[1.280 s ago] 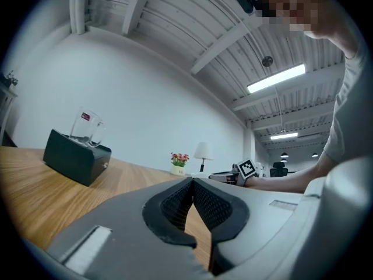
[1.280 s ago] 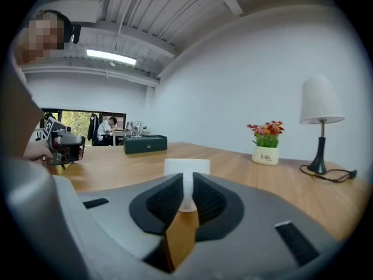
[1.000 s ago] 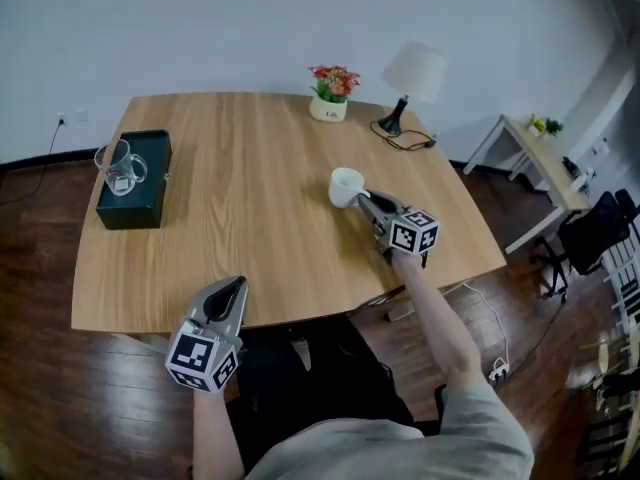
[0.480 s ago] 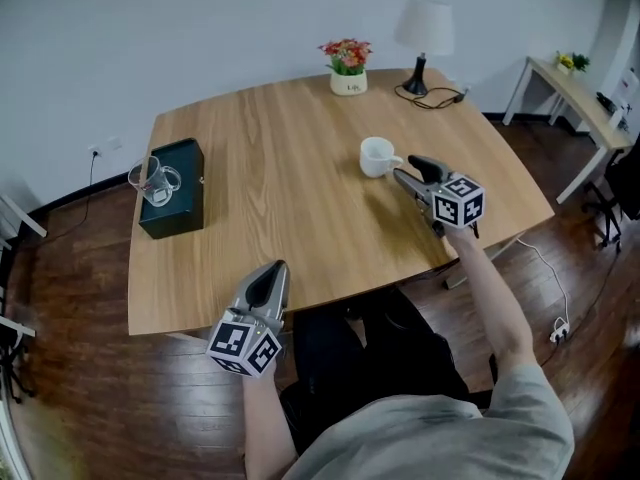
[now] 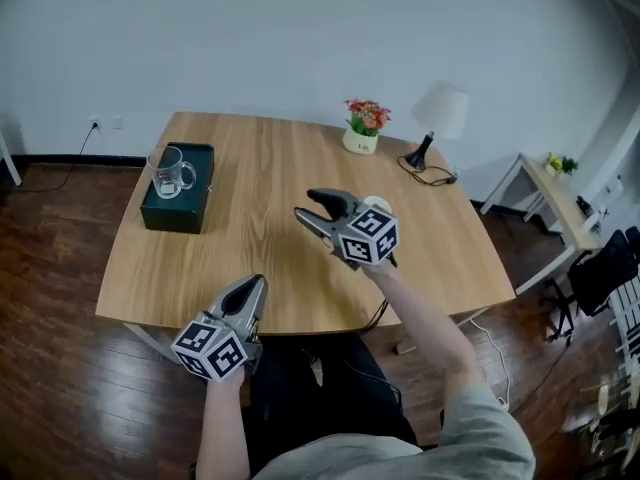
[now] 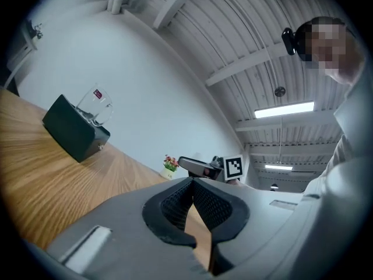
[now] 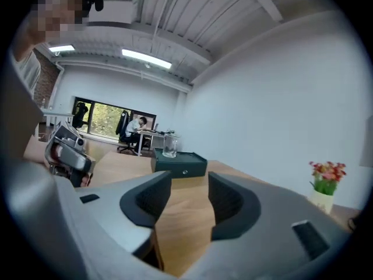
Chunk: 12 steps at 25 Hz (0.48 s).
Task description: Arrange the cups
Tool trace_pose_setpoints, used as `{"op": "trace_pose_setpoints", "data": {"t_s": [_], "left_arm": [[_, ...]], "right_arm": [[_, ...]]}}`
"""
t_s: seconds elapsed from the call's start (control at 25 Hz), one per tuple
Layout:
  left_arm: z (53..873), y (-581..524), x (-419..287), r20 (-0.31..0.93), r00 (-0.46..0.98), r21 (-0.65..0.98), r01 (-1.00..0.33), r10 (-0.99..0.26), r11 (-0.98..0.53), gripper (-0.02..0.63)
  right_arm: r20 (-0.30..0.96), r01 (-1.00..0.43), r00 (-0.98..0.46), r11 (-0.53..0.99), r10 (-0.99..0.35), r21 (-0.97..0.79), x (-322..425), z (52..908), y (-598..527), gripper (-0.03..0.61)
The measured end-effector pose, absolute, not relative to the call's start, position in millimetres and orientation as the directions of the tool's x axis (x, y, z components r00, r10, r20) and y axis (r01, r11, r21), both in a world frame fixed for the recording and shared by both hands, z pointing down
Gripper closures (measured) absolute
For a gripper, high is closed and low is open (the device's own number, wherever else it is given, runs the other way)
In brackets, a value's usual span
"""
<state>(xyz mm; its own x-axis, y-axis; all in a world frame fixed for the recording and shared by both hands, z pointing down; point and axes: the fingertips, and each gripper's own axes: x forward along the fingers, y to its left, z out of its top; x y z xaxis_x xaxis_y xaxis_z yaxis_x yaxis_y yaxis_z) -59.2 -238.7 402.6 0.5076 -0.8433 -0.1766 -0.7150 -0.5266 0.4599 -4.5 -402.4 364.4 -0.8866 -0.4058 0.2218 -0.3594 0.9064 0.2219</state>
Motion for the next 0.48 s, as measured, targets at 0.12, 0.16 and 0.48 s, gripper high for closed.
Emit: {"op": "trace_pose_setpoints", "data": {"t_s": [0.12,0.16,0.48], "left_arm": [[402,-240,-70,-0.188,0.486,0.465,-0.722,-0.854,-0.513,0.604],[401,-241,-71,-0.197,0.485,0.474,-0.714,-0.852,-0.516,0.604],[399,-242,-69,-0.219,0.489,0.498,-0.688,-0.844,-0.528,0.604]], "right_arm": [[0.247,-0.275,-0.911,0.933,-0.329,0.231,-78,364,-406,0.388],[0.251,-0.254,-0.917,0.939,-0.31,0.232,-99,361,-407,0.388],[0.284,-0.17,-0.927,0.951,-0.243,0.258,-222,352,-428,0.39]]}}
